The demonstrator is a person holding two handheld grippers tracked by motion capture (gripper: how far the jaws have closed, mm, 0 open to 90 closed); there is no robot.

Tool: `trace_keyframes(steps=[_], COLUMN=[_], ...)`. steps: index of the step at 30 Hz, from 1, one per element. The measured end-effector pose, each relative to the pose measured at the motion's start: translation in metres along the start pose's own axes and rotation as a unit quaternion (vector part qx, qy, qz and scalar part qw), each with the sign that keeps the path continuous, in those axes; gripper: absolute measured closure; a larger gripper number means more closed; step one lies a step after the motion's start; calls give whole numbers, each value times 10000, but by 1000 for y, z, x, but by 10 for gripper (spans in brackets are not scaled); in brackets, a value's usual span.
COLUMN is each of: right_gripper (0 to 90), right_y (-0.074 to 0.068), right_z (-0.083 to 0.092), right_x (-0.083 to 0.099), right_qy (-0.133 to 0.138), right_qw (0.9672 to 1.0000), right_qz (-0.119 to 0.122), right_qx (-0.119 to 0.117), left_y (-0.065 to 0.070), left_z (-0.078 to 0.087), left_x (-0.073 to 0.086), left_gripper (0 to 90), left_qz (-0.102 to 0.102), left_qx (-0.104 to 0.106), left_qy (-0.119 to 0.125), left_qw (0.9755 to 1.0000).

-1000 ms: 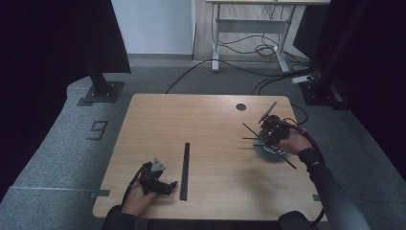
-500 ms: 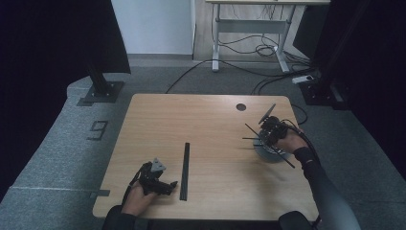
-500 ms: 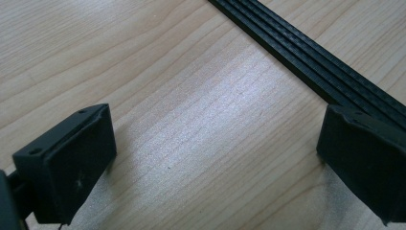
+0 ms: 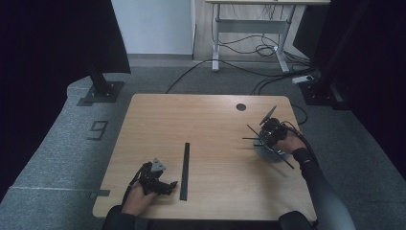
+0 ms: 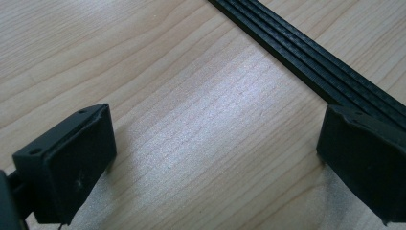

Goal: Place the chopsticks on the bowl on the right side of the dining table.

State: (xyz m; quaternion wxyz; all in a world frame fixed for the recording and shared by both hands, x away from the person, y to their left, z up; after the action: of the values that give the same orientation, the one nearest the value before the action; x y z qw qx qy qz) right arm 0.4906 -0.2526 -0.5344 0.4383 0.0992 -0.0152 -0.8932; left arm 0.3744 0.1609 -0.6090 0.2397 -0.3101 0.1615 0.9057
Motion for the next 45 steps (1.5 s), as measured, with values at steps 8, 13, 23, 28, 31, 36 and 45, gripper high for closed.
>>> trace_keyframes(steps=[8,13,23,28,31,36,45], right_gripper=[854,786,431,286,211,60,0], right_y=[3,4,4,8,10,13,13], right_z=[-5,-1,12,19,23,22,19], right_x=[1,2,11,17,20,27,38], right_qy=[129,333,979,1442,1818,2127,2667], right_qw=[9999,9992,9938,9850,9766,9639,9354], right_qz=[-76,-217,-449,-637,-857,-1165,-1634], right_qx=[-5,-42,272,705,770,1102,1647], left_y=[0,0,0,0,0,0,0], left_z=[0,0,0,0,0,0,0], left_x=[0,0,0,0,0,0,0], left_gripper=[0,0,0,0,0,0,0], left_qz=[0,-3,9,8,8,5,8], left_qx=[2,0,2,6,-2,2,-2], left_qy=[-1,-4,7,4,7,5,9], left_qw=[10000,10000,10000,10000,10000,10000,10000])
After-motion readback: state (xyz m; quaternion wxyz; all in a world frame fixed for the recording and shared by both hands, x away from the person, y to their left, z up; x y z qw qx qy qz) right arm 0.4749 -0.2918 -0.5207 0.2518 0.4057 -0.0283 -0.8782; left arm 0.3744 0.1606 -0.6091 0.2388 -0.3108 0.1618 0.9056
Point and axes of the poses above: each handheld gripper's, and its own axes: z roughly backward along the jaws, x roughly out of its underside, y roughly to its right, the point moved 8 cm from there along -z, roughly forward along the jaws, and after that the axes turned 13 degrees about z, right-handed, at the moved point
